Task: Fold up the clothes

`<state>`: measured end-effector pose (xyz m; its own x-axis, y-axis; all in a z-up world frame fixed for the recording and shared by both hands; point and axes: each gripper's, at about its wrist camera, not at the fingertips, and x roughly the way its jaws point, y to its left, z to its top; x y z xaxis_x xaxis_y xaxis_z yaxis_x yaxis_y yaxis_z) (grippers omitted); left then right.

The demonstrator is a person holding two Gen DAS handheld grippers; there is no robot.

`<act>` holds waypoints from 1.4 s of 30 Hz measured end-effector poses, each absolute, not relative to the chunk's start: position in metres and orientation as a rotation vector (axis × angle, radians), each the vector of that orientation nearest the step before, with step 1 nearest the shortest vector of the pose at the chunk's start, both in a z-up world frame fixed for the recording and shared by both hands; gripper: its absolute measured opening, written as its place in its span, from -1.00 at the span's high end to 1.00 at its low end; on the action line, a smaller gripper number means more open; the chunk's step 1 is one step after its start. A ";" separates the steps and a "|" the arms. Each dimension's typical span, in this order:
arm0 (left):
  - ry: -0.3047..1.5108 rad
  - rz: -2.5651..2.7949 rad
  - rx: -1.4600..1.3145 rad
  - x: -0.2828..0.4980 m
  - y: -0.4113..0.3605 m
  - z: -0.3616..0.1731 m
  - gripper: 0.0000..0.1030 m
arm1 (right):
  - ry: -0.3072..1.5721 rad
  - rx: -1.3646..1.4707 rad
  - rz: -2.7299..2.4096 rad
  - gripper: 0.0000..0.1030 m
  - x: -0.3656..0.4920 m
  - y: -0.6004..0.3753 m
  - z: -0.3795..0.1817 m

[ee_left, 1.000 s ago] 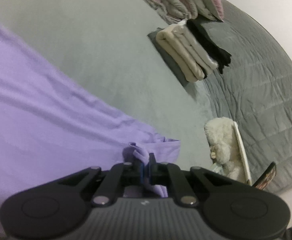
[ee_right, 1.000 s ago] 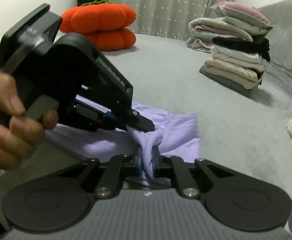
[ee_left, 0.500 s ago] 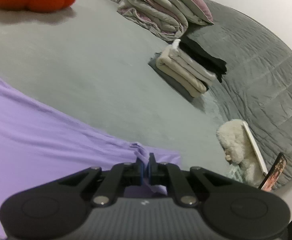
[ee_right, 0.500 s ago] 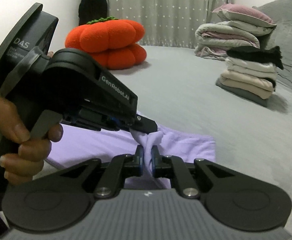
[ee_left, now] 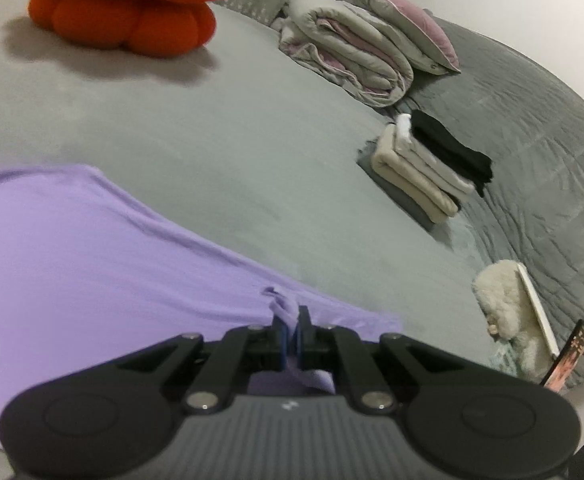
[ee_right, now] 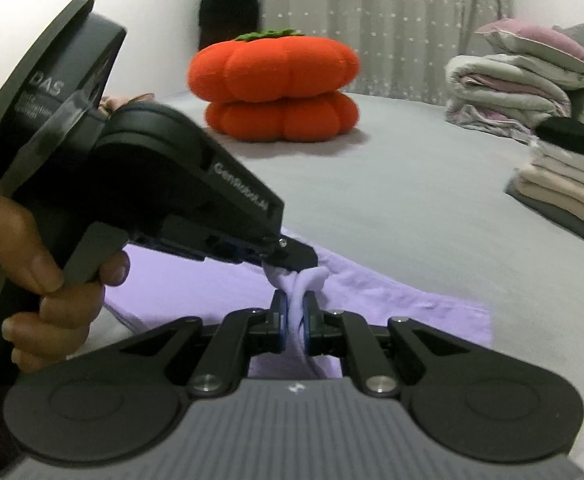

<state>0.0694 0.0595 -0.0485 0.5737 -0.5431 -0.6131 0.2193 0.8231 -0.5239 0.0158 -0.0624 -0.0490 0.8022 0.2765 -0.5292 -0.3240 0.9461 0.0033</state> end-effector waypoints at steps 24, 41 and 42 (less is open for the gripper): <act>0.783 -0.285 -0.375 0.089 0.241 -0.034 0.93 | 0.565 0.074 0.470 0.82 0.059 0.095 -0.060; 0.788 -0.223 -0.431 0.092 0.309 -0.050 0.93 | 0.671 0.219 0.526 0.80 0.060 0.160 -0.075; 0.786 -0.219 -0.435 0.091 0.313 -0.051 0.93 | 0.674 0.222 0.530 0.80 0.061 0.163 -0.075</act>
